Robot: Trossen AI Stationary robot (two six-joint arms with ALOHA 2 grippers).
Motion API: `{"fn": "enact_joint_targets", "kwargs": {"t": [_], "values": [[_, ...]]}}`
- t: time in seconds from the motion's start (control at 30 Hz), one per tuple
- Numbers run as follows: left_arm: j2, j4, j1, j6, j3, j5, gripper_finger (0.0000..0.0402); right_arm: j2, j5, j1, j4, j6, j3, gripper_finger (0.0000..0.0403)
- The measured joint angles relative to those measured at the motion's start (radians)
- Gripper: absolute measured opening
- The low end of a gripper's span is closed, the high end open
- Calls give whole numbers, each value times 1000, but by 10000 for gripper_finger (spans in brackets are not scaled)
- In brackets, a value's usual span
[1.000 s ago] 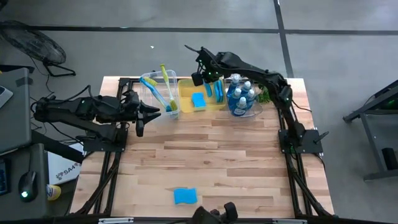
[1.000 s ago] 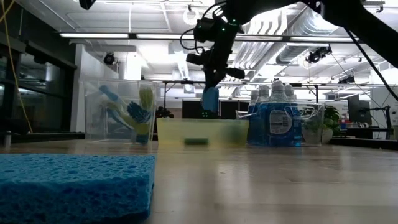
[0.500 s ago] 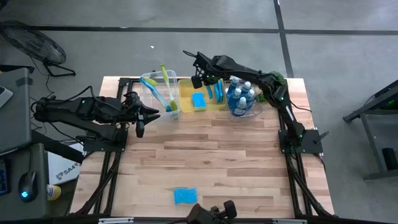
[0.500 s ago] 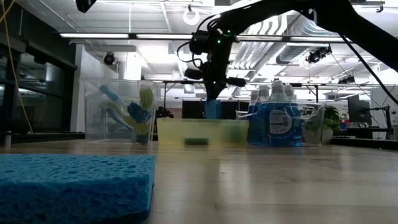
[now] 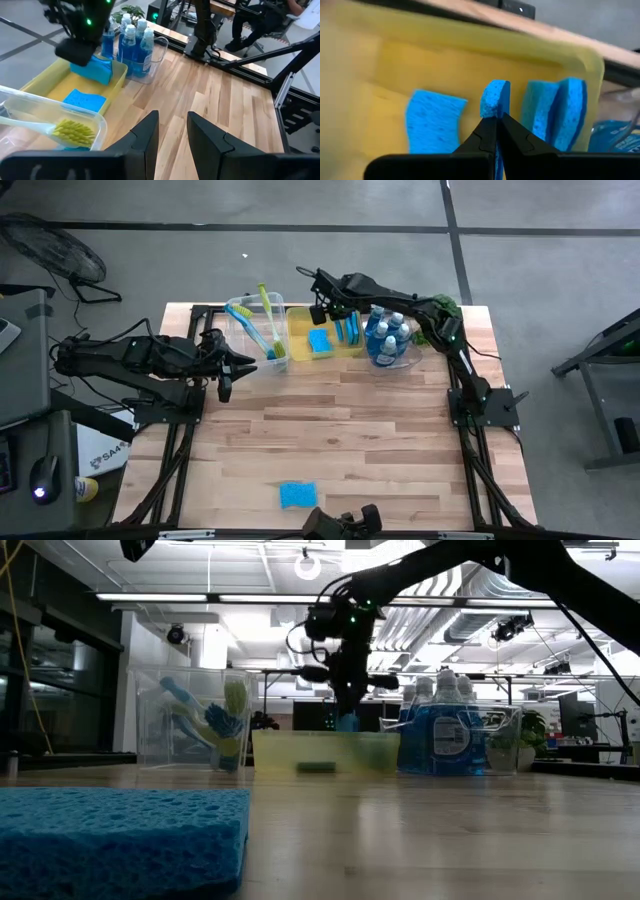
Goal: Pick & Place Kitchen Sink Supplies
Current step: Put the blue sponge into the yellow bin
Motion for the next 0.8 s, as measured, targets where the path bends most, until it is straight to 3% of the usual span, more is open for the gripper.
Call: {"fn": "enact_joint_targets", "kwargs": {"t": [0.2, 0.8], "values": [[0, -3, 0, 2, 0, 0, 99, 1, 7, 2, 36, 21, -76, 0], [0, -22, 0, 2, 0, -1, 99, 1, 15, -21, 79, -13, -82, 4]]}}
